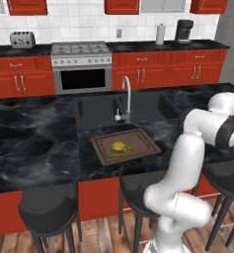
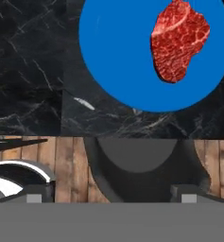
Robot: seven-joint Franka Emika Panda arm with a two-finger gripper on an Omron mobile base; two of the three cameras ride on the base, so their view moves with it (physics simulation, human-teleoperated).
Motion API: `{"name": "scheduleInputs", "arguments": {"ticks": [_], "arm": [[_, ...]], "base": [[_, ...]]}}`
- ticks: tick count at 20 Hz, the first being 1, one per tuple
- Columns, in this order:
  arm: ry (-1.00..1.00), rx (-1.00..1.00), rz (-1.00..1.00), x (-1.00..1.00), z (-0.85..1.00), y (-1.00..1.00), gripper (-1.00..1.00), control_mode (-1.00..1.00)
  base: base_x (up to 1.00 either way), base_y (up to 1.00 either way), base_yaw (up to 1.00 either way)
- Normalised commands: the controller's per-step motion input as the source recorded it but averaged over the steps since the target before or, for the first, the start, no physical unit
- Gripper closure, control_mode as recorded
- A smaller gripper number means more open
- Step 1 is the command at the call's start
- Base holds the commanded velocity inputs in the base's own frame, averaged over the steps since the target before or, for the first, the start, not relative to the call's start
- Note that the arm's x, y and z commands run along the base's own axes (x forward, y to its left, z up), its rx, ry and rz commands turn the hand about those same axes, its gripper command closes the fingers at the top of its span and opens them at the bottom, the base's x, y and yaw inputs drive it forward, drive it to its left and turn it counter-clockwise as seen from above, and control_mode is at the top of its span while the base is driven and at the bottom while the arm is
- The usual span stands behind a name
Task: Create a steak meal by picking up the steak and asparagus from the tray and placing them on the plate. Leave the hamburger on the tray.
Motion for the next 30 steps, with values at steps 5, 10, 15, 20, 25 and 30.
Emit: {"name": "scheduleInputs", "arguments": {"ticks": [5, 10, 15, 20, 25, 30], "arm": [[-0.05, -0.16, 0.02, -0.01, 0.52, 1.00, -1.00, -1.00], [0.00, -0.01, 0.14, 0.00, 0.54, 1.00, -1.00, -1.00], [0.00, 0.03, 0.22, 0.00, 0.47, 1.00, -1.00, -1.00], [0.00, 0.10, 0.26, 0.00, 0.22, 1.00, -1.00, -1.00], [0.02, 0.10, 0.27, 0.02, 0.00, 0.98, -1.00, -1.00], [0.05, 0.08, 0.29, 0.08, 0.00, 0.94, -1.00, -1.00]], "base": [[0.00, 0.00, 0.00], [0.00, 0.00, 0.00], [0.00, 0.00, 0.00], [0.00, 0.00, 0.00], [0.00, 0.00, 0.00], [0.00, 0.00, 0.00]]}}
